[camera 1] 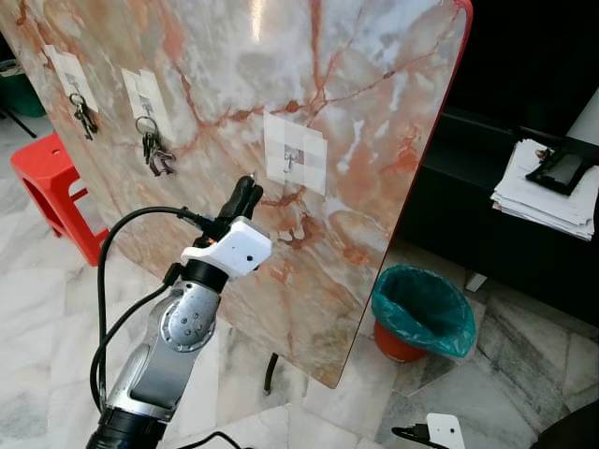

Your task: Hang keys on a hook

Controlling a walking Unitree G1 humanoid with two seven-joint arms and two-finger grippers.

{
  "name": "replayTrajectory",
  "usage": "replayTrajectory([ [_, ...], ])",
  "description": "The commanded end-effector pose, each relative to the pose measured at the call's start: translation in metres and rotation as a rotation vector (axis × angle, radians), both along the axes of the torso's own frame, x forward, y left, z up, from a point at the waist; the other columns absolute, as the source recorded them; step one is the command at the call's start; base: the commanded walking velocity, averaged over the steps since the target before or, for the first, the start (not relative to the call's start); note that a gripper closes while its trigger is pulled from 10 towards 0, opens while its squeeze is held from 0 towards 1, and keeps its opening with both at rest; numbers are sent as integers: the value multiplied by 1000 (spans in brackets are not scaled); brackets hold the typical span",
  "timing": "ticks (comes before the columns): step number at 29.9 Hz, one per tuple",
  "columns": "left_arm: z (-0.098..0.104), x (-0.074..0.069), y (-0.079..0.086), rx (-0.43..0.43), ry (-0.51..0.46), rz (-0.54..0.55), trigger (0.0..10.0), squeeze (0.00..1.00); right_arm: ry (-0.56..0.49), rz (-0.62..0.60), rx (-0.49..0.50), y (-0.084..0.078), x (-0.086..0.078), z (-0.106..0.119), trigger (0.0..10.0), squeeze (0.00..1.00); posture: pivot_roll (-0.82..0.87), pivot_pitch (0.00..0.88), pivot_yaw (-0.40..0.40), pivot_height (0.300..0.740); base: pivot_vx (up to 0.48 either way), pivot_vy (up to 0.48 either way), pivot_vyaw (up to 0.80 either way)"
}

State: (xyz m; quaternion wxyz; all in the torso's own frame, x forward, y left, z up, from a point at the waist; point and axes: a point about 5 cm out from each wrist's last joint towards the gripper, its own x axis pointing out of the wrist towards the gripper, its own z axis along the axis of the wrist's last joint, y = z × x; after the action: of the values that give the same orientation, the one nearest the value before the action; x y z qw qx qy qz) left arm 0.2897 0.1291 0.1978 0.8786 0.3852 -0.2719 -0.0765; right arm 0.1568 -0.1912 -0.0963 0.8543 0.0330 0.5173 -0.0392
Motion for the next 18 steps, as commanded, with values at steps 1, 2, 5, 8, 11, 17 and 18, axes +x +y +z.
replayTrajectory([
  [1, -1, 2, -3, 54, -12, 1, 10000, 0, 26, -4, 0, -3, -8, -3, 10000, 0, 139, 93, -48, 740, 0, 0, 0],
  [2, -3, 3, -4, 73, -18, 7, 10000, 0, 26, -5, 0, -4, -9, -3, 10000, 0, 138, 93, -48, 740, 0, 0, 0],
  [5, -9, 3, -6, 130, -24, 28, 10000, 0, 27, -10, -3, -10, -10, -3, 10000, 0, 136, 89, -45, 740, 0, 0, 0],
  [8, -14, 3, -7, 176, -28, 30, 10000, 0, 27, -10, -2, -9, -10, -3, 10000, 0, 134, 83, -45, 740, 0, 0, 0],
  [11, -16, 2, -10, 198, -34, 17, 10000, 0, 27, -9, 0, -7, -9, -3, 10000, 0, 135, 80, -46, 740, 0, 0, 0],
  [17, -15, 2, -14, 194, -53, 11, 10000, 0, 26, 0, 11, 7, -6, -3, 10000, 0, 132, 73, -46, 740, 0, 0, 0],
  [18, -14, 1, -15, 186, -58, 7, 10000, 0, 25, 1, 12, 8, -6, -4, 10000, 0, 132, 73, -46, 740, 0, 0, 0],
])
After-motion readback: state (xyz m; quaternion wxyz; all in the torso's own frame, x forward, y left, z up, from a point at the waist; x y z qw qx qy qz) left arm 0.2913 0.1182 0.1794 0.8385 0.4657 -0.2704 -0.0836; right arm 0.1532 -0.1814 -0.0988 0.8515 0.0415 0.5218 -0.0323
